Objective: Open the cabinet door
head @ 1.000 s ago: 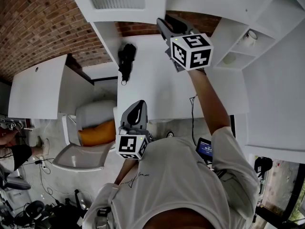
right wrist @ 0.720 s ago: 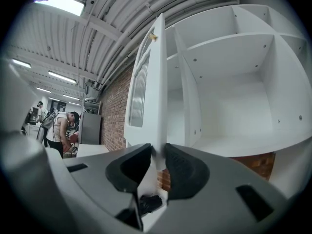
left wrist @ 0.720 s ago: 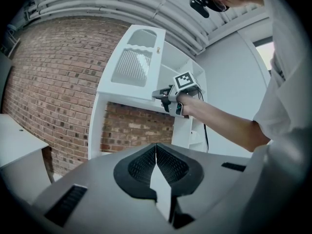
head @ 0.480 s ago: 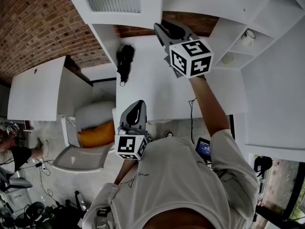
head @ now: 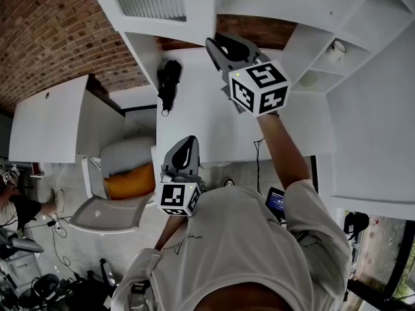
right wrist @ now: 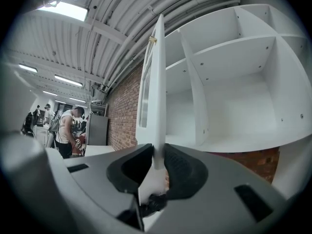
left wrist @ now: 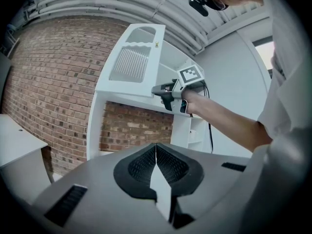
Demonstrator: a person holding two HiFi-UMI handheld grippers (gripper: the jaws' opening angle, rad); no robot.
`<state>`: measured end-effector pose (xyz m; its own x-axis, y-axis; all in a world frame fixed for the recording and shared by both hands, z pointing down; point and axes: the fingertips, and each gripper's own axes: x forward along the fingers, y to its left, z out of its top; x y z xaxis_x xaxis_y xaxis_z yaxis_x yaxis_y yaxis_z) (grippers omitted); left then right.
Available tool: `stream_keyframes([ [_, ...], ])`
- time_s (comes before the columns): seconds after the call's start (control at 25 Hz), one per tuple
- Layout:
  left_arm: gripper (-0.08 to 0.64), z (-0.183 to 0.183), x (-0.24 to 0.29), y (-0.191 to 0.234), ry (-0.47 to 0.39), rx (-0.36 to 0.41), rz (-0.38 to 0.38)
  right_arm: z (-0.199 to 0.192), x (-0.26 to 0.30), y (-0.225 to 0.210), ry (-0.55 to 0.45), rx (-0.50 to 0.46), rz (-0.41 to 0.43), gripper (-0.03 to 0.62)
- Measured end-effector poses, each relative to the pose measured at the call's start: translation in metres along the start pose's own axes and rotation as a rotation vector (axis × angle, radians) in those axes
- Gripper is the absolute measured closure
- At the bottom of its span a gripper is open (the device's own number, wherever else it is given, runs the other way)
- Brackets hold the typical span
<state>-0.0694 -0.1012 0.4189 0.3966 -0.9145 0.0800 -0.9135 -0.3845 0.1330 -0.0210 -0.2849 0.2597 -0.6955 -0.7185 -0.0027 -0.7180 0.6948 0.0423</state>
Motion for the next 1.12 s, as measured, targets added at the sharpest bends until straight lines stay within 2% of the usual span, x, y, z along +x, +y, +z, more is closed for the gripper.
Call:
stream_keyframes([
  [1.12,0.543,-0.003,-0.007,0.009,-0.005,-0.029,0.035,0.003,-0.023,0.057,-0.017,0.005,0.137,0.526],
])
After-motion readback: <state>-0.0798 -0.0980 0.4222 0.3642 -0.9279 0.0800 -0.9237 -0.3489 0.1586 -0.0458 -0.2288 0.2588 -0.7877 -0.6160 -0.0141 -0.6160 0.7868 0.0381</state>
